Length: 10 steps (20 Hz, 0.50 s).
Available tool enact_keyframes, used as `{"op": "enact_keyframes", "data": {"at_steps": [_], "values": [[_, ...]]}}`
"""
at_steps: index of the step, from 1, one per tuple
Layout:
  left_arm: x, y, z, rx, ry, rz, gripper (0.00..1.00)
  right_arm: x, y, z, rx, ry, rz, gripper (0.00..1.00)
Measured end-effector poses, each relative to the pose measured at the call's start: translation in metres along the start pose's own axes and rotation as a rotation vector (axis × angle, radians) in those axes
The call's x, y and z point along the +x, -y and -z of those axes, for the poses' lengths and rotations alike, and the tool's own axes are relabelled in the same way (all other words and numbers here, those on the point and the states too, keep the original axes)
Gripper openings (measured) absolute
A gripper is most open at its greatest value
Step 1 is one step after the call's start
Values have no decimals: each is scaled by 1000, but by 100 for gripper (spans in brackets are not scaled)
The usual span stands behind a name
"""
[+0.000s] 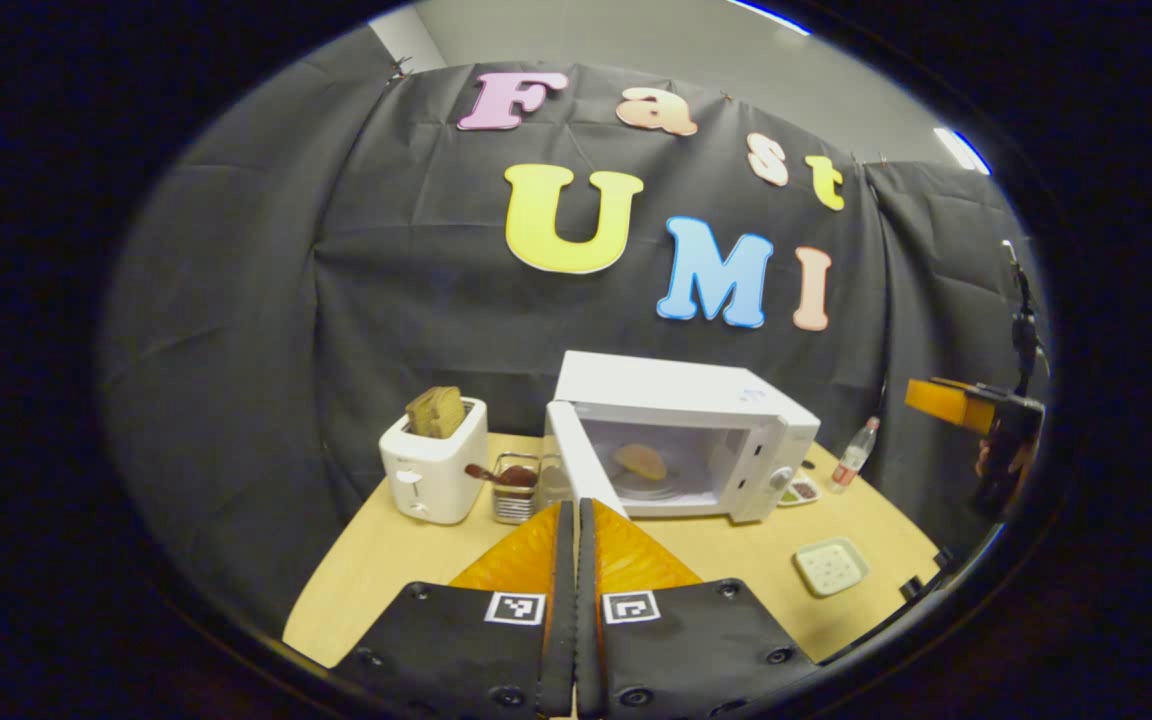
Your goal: Open the microwave oven with the left hand, put the food in, and close the microwave oven.
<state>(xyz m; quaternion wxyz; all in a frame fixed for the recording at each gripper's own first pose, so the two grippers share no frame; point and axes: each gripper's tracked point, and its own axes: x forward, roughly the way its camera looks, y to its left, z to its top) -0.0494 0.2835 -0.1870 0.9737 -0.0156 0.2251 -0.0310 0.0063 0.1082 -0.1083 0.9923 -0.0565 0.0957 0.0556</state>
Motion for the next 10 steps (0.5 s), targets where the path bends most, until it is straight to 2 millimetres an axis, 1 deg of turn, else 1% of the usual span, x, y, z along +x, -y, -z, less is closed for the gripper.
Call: {"op": "enact_keyframes", "data": {"at_steps": [2, 4, 6, 7, 8, 10], "values": [[-11, -15, 16, 32, -29, -29, 7, 1, 6, -4, 23, 5, 16, 96], [-18, -23, 36, 26, -68, -37, 8, 2, 12, -12, 35, 18, 29, 96], [-24, -17, 49, 12, -100, -28, 7, 3, 15, -18, 32, 36, 35, 96], [-25, -12, 53, 17, -106, -24, 7, 3, 17, -21, 29, 40, 36, 96], [-29, -8, 55, 32, -111, -21, 10, 4, 19, -23, 31, 43, 37, 96], [-32, -4, 60, 64, -123, -13, 8, 3, 19, -23, 43, 50, 42, 96]]}}
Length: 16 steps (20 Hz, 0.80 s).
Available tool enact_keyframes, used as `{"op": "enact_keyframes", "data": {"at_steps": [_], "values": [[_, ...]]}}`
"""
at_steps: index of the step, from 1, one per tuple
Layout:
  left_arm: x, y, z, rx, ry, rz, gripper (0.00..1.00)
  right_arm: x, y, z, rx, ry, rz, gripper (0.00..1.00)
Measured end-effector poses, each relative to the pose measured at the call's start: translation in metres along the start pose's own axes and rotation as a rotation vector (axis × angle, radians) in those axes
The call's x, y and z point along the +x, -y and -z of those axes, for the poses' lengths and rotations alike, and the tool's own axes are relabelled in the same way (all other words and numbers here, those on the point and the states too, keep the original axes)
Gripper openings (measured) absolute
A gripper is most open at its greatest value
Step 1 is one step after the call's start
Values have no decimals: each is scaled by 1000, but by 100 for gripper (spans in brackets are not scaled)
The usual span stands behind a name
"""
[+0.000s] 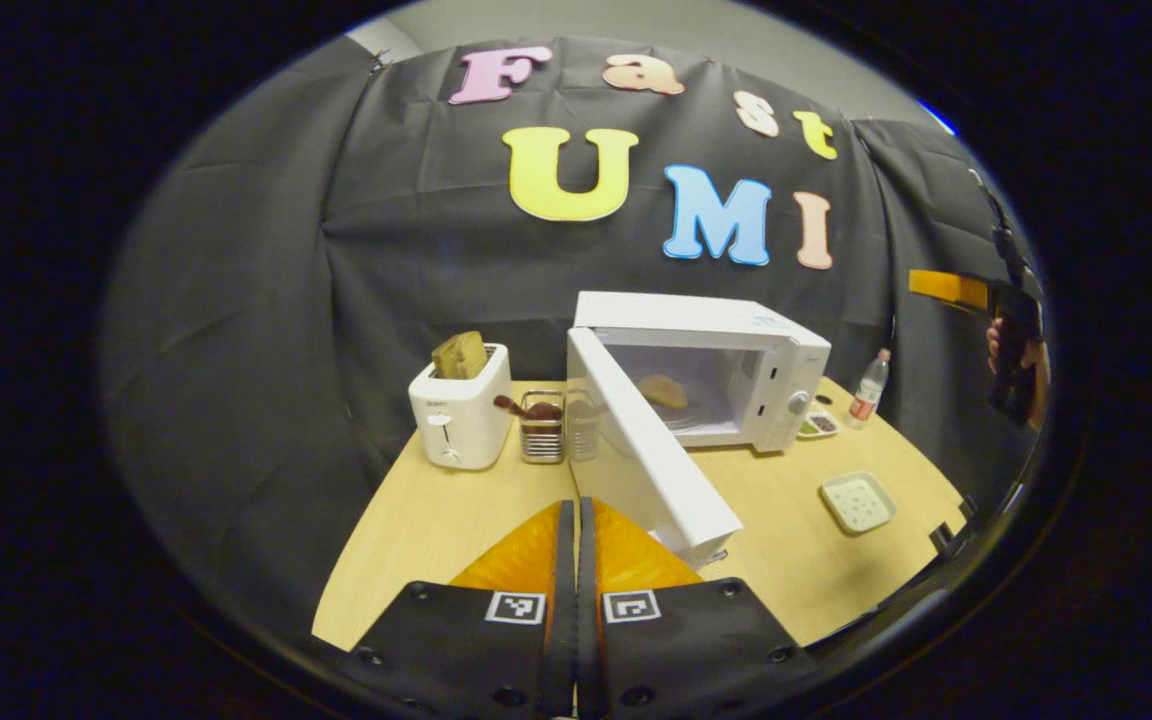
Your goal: Open the microwave oven with the left hand, put the food in, and close the microwave oven.
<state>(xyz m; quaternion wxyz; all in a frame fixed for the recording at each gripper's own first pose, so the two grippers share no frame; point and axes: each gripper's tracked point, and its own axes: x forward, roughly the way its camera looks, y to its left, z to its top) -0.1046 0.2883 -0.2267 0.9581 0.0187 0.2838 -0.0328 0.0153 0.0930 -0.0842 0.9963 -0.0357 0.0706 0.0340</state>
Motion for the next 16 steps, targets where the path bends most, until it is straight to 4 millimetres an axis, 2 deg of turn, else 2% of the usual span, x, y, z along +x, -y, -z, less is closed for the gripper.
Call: {"op": "enact_keyframes", "data": {"at_steps": [2, 3, 4, 13, 16], "values": [[1, -4, 1, 15, -10, -25, 7, -1, 3, -2, 12, 5, 7, 96], [3, -2, 1, 6, -13, -21, 5, -1, 4, -5, 16, 12, 11, 96], [6, 2, 1, 0, -12, -17, 7, -2, 7, -7, 17, 16, 14, 96], [19, 48, 14, 35, -47, 50, 7, 8, 24, -14, 39, 20, 28, 96], [24, 63, 4, 61, -31, 71, 7, 8, 29, -6, 38, -9, 36, 96]]}}
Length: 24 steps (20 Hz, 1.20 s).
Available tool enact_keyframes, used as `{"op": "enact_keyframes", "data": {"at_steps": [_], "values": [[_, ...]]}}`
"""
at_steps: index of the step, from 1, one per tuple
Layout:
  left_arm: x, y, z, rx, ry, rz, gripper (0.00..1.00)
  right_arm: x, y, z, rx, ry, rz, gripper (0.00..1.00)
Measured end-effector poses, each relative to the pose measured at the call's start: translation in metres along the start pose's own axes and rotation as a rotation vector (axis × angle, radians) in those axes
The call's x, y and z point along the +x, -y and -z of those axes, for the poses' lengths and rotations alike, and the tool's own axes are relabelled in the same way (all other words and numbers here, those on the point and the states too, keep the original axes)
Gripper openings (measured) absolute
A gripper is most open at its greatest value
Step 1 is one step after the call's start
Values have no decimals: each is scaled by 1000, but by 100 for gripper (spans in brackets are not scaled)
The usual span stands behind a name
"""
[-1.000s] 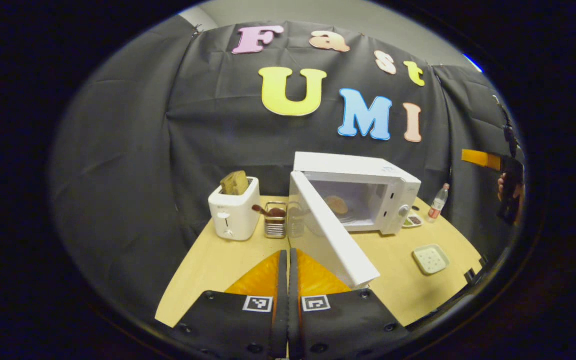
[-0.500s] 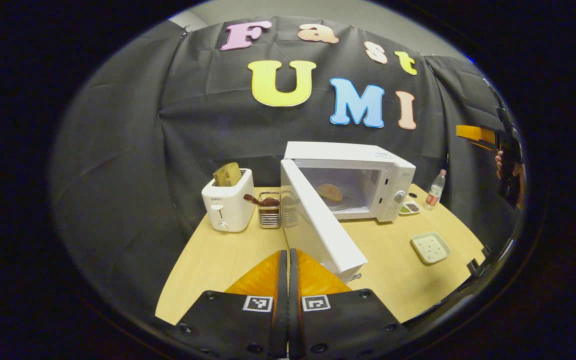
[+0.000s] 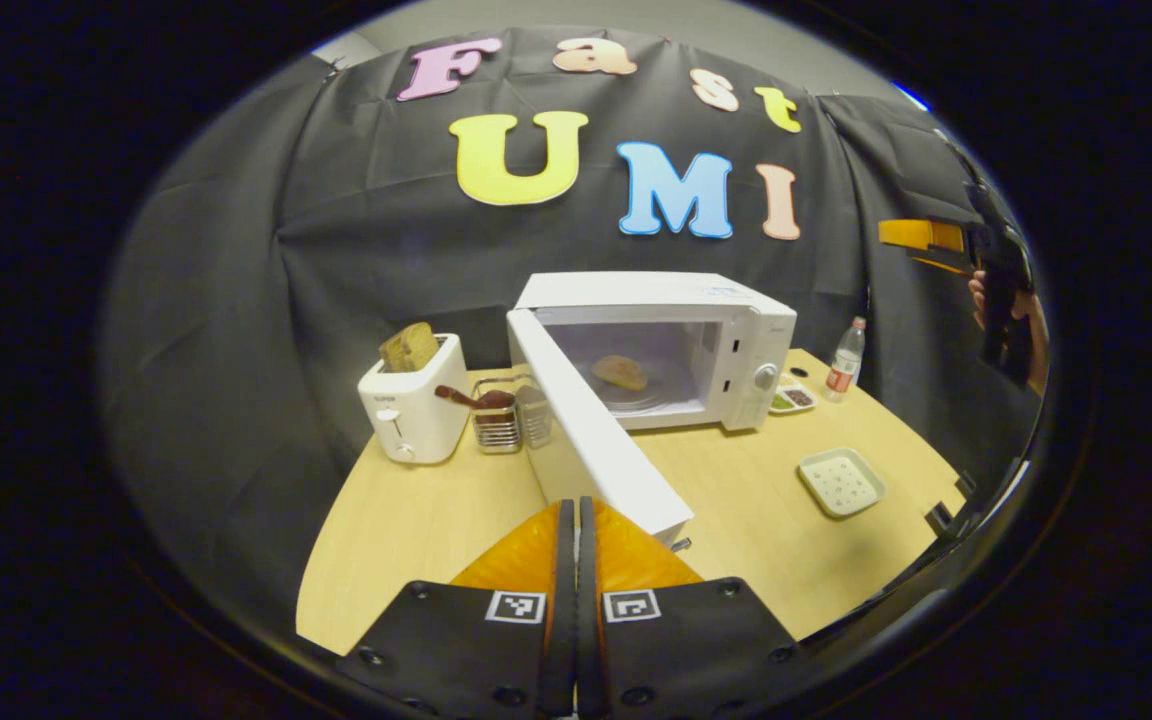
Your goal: Open the microwave oven with the left hand, put the food in, and close the microwave oven.
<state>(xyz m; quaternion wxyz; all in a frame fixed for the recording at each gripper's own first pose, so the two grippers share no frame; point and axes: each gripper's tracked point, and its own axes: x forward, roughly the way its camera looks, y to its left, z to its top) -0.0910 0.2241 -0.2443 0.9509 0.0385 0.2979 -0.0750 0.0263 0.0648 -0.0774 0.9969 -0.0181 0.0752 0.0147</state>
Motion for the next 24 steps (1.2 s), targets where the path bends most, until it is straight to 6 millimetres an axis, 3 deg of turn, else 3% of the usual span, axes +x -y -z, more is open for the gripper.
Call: {"op": "enact_keyframes", "data": {"at_steps": [4, 9, 21, 24], "values": [[17, 18, -5, 8, -6, 42, 7, 1, 9, -3, 18, -1, 7, 96], [23, 48, -17, 27, 10, 80, 7, -2, 24, -17, -4, 41, 26, 96], [68, 111, -55, 91, 63, 180, 7, -14, 49, -23, -16, 67, 46, 96], [79, 121, -53, 92, 52, 174, 7, -18, 54, -19, -16, 64, 56, 96]]}}
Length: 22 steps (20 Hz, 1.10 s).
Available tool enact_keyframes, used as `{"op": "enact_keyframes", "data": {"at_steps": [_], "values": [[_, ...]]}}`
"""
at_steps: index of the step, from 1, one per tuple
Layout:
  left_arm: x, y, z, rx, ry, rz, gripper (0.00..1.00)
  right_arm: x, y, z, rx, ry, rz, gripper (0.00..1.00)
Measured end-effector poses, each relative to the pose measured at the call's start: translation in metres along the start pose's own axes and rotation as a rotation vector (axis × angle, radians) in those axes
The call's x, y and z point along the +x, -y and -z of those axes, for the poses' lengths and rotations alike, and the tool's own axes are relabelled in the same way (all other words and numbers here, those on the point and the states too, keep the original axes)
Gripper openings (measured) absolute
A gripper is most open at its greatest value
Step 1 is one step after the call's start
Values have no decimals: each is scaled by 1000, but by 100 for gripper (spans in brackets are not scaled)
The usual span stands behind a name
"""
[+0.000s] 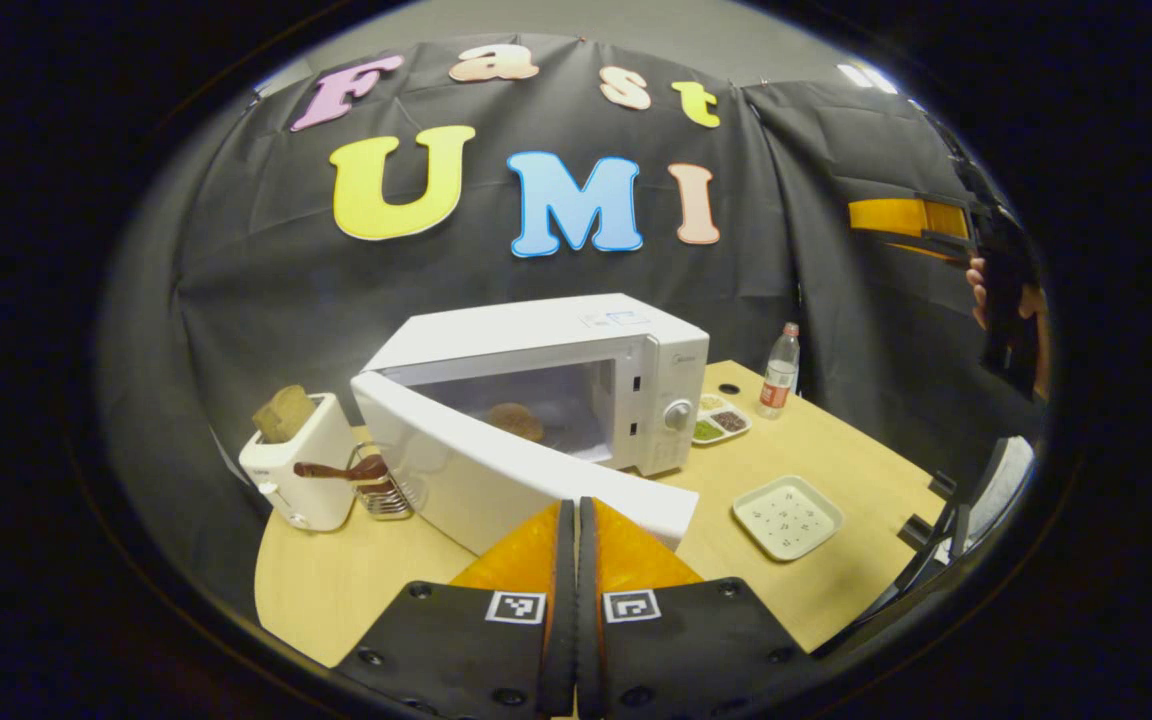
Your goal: Open the microwave oven with the left hand, put the food in, and close the microwave oven.
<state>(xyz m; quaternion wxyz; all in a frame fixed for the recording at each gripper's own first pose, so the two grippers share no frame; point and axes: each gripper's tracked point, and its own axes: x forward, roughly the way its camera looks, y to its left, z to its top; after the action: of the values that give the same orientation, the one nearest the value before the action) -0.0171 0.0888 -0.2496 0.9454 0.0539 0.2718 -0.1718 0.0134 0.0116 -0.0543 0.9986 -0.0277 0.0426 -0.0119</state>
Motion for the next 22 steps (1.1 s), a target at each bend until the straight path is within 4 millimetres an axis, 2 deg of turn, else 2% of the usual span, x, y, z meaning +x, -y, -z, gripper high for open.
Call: {"op": "enact_keyframes", "data": {"at_steps": [5, 14, 17, 22], "values": [[16, 23, -5, 8, 13, 39, 7, -7, 10, 4, -12, -14, 23, 98], [60, 37, -22, -9, 29, 39, 7, -9, 19, 7, -17, -32, 43, 98], [75, 38, -34, -25, 38, 45, 7, -10, 19, 2, -26, -19, 45, 96], [99, 41, -41, -64, 40, 28, 7, -10, 22, -5, -33, -4, 48, 96]]}}
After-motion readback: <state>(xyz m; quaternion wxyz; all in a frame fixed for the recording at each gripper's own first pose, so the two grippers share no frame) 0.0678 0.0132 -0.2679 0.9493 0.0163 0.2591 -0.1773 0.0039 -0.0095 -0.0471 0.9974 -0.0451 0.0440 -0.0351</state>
